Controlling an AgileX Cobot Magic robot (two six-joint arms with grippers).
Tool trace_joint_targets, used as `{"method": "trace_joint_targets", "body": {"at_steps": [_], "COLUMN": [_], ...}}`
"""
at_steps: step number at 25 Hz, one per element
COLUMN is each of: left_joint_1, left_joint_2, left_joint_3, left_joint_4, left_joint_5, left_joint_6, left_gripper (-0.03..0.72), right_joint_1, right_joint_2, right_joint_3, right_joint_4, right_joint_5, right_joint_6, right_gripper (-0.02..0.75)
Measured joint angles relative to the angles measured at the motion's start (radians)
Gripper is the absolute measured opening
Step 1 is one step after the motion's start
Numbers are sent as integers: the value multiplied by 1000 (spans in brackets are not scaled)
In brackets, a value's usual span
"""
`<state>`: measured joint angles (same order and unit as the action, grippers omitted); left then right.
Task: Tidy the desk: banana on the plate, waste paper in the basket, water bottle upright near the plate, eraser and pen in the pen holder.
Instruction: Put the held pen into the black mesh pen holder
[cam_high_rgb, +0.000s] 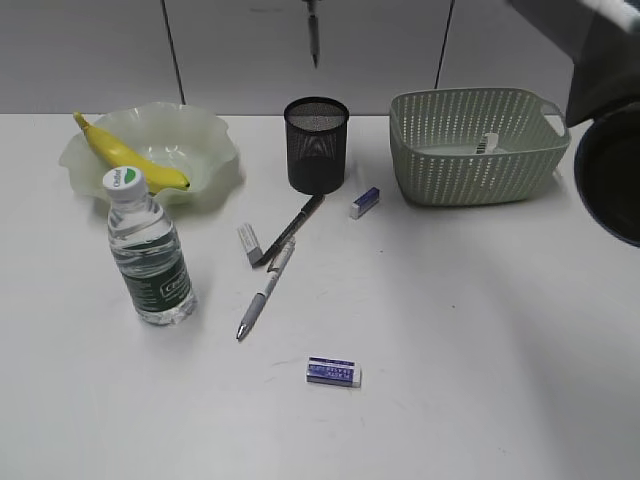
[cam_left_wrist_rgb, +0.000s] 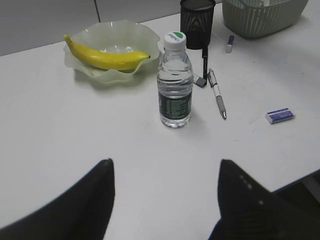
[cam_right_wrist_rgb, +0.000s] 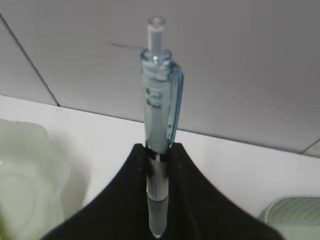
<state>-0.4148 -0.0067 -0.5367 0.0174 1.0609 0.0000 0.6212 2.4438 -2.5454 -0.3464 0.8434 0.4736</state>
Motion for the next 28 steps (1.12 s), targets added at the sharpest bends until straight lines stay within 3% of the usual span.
{"method": "trace_joint_targets", "body": {"at_steps": [5,18,20,25,28], "left_joint_1": [0,0,0,0,0], "left_joint_2": [0,0,0,0,0], "left_joint_3": [0,0,0,0,0], "left_joint_4": [0,0,0,0,0], "left_joint_5": [0,0,0,0,0], "left_joint_6": [0,0,0,0,0], "left_gripper": [482,482,482,482,482], "right_joint_1": [0,0,0,0,0], "right_joint_2": [61,166,166,166,166], "right_joint_3": [0,0,0,-9,-38], "right_joint_4": [-63,-36,-33,-26,-22], "right_joint_5": [-42,-35,-35,-16,62], "right_joint_6": [-6,4,7,7,7], "right_gripper": [102,116,175,446,517]}}
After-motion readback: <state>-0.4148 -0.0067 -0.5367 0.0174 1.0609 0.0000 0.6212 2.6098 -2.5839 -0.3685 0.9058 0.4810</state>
